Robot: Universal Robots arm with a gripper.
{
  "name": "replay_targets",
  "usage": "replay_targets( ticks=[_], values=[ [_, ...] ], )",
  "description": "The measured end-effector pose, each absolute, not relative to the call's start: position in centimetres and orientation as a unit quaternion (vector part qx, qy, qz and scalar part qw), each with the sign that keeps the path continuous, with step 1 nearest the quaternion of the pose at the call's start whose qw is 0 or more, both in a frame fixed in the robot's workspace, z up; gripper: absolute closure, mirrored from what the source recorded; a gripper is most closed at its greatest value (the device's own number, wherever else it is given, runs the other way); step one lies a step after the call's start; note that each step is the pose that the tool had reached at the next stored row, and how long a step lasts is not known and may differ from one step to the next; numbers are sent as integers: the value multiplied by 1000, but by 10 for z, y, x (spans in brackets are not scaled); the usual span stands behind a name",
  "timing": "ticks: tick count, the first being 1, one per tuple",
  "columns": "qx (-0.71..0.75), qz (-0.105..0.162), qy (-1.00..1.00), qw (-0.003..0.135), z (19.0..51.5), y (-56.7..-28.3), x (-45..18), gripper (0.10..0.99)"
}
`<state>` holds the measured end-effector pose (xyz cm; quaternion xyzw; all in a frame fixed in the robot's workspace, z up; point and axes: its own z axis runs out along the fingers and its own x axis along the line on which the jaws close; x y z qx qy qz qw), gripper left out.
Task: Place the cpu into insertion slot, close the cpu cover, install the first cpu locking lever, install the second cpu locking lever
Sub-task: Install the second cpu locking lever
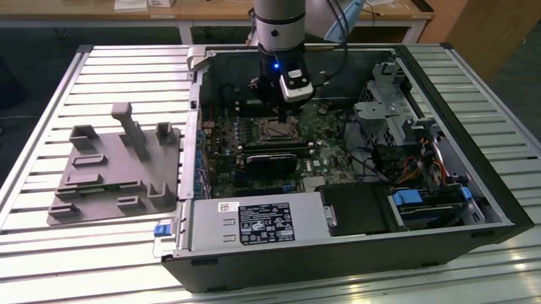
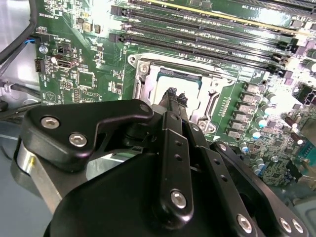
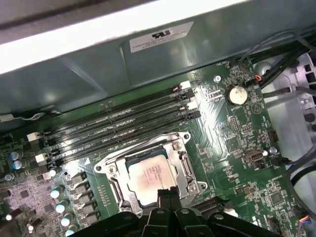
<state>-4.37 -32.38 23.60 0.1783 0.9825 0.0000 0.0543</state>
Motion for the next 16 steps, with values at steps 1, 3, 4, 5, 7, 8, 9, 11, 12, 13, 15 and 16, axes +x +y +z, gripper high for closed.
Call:
replay_targets(
  ticks=[1, 3, 4, 5, 7, 8, 9, 11, 12, 13, 15, 16],
  values=[
    [178, 0, 982, 54, 238, -324, -44, 980],
    [178, 0, 982, 54, 242, -324, -44, 980],
    [178, 0, 982, 54, 243, -324, -44, 980],
    [178, 0, 982, 54, 244, -324, -44, 980],
    [178, 0, 982, 54, 245, -324, -44, 980],
    [178, -1, 982, 54, 245, -324, -44, 980],
    [178, -1, 982, 54, 245, -324, -44, 980],
    [178, -1, 982, 54, 245, -325, -44, 980],
    [178, -1, 982, 54, 245, -326, -44, 980],
    [178, -1, 982, 54, 245, -327, -44, 980],
    [178, -1, 982, 54, 245, -329, -44, 980],
    [178, -1, 982, 55, 245, -331, -44, 980]
  ],
)
